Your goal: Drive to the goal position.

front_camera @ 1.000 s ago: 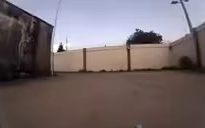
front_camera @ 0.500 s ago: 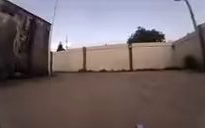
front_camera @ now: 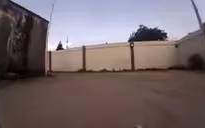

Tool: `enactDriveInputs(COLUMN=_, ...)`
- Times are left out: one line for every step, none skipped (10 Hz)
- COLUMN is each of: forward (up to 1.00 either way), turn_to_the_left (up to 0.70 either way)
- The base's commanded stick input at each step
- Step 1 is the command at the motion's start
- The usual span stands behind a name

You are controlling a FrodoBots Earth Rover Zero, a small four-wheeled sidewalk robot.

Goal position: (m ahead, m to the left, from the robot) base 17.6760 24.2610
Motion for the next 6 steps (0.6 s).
enactDriveInputs(forward=1.00, turn_to_the_left=0.29)
enactDriveInputs(forward=1.00, turn_to_the_left=0.32)
enactDriveInputs(forward=1.00, turn_to_the_left=0.10)
enactDriveInputs(forward=1.00, turn_to_the_left=0.00)
enactDriveInputs(forward=1.00, turn_to_the_left=0.00)
enactDriveInputs(forward=1.00, turn_to_the_left=0.00)
